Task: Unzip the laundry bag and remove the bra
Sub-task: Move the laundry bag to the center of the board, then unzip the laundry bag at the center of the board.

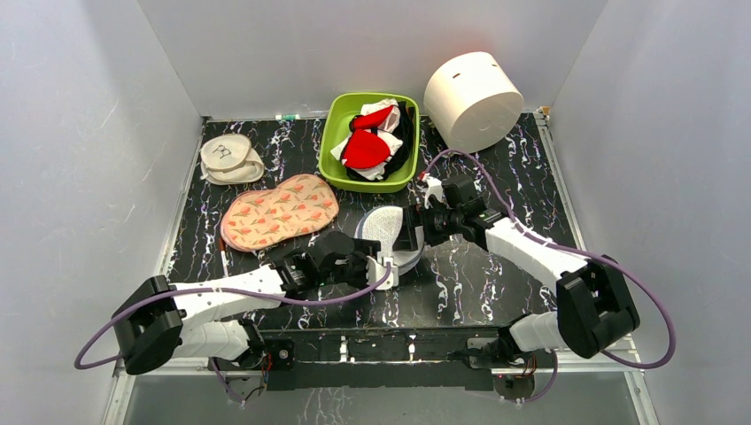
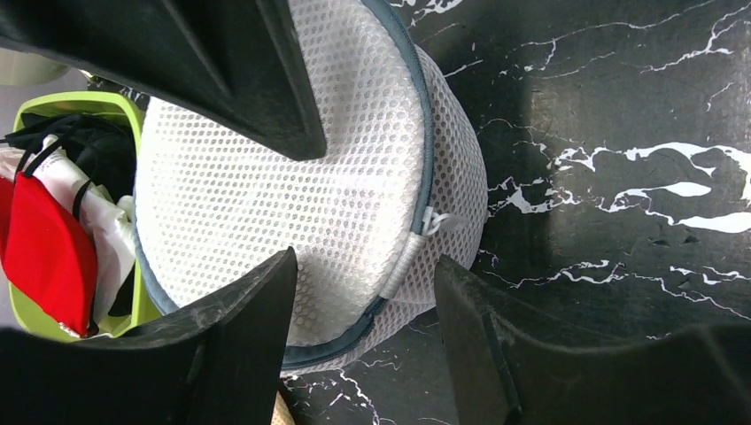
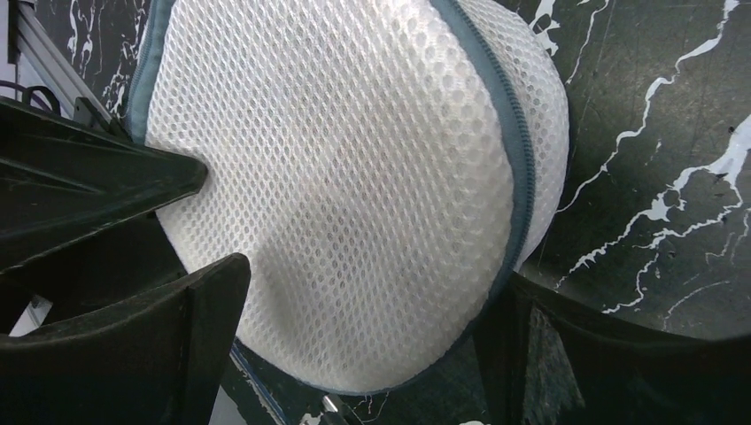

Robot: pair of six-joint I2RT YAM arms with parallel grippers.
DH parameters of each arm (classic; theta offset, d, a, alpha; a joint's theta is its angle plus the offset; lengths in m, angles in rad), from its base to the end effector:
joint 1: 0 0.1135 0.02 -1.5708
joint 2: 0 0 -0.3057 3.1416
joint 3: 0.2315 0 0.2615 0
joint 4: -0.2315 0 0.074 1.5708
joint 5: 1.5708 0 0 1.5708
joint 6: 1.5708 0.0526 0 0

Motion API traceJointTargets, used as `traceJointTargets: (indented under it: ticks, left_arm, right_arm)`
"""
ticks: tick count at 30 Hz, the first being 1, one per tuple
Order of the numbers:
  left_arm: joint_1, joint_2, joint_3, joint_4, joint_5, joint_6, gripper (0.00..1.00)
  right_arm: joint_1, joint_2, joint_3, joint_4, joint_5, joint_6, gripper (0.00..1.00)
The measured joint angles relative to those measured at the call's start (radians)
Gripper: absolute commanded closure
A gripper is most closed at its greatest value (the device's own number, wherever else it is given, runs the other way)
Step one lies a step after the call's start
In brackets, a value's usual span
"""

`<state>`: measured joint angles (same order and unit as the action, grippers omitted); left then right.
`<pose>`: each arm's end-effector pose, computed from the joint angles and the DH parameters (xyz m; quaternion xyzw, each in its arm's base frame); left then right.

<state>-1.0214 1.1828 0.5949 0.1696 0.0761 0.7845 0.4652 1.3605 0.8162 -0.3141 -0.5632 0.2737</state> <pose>0.1349 -0.2281 0.2539 0.6707 0.5026 -0.0960 0.5369 0.2398 0.1518 0.2423 -0.1825 0.8869 0.3638 0.2183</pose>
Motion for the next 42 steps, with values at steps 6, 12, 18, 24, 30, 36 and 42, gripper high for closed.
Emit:
traceJointTargets:
  ticks: [6, 12, 18, 24, 30, 36, 42]
  left_arm:
    - [-0.005, 0.010, 0.000, 0.023, -0.015, -0.030, 0.57]
    - [-0.006, -0.006, 0.000, 0.044, -0.014, -0.073, 0.67]
    - [-0.006, -0.021, 0.004, 0.047, -0.010, -0.114, 0.80]
    - [-0.006, -0.019, 0.074, 0.013, -0.009, -0.208, 0.99]
    - [-0.007, 0.034, 0.149, 0.012, -0.010, -0.327, 1.00]
    - [-0.008, 0.098, 0.196, 0.009, -0.040, -0.453, 1.00]
    - [-0.008, 0.164, 0.278, -0.029, -0.042, -0.554, 1.00]
  right_arm:
    - [0.004, -0.082, 0.013, -0.049, 0.106, 0.035, 0.02]
    - [0.006, -0.223, 0.072, -0.122, 0.302, 0.093, 0.02]
    - [0.005, -0.477, 0.075, -0.178, 0.509, 0.160, 0.02]
    - [0.005, -0.728, -0.033, -0.132, 0.547, 0.198, 0.02]
    - [0.005, -0.679, -0.131, -0.079, 0.422, 0.200, 0.20]
    - [0.006, -0.585, -0.234, 0.021, 0.261, 0.222, 0.35]
    - [0.014, -0.596, -0.258, 0.100, 0.182, 0.226, 0.49]
